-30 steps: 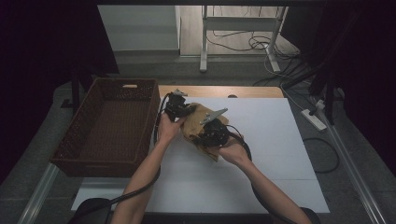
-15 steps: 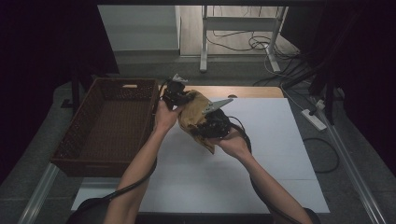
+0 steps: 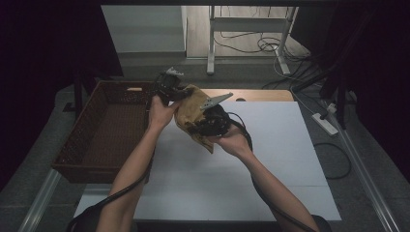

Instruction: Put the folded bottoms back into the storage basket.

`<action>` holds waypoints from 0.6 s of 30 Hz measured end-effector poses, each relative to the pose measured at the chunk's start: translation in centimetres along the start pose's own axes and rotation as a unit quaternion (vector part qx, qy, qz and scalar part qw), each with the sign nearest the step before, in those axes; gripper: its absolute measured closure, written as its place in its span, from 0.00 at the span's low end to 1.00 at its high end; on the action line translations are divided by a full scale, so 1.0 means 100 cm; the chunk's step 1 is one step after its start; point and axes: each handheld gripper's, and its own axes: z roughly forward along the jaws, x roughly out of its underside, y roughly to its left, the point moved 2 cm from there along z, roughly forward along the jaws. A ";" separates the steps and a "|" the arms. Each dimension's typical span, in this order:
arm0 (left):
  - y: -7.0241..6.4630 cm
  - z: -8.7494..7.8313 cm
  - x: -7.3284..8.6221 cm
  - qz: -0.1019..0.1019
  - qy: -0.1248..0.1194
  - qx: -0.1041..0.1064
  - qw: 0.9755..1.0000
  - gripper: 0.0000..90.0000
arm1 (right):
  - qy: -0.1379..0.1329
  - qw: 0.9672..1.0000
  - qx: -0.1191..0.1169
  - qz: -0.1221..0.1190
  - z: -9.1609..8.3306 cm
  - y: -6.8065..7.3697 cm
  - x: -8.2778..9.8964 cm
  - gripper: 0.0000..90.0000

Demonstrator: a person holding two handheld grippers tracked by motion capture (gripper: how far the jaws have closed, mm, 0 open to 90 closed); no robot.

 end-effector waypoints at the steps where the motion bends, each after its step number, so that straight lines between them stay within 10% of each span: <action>1: 0.001 -0.003 -0.001 0.000 -0.002 -0.002 1.000 0.88 | -0.001 1.000 -0.002 0.000 0.001 0.001 -0.002 0.85; 18: 0.041 -0.052 0.008 -0.024 -0.022 -0.026 0.999 0.88 | -0.012 0.999 -0.025 -0.021 0.031 0.017 -0.040 0.85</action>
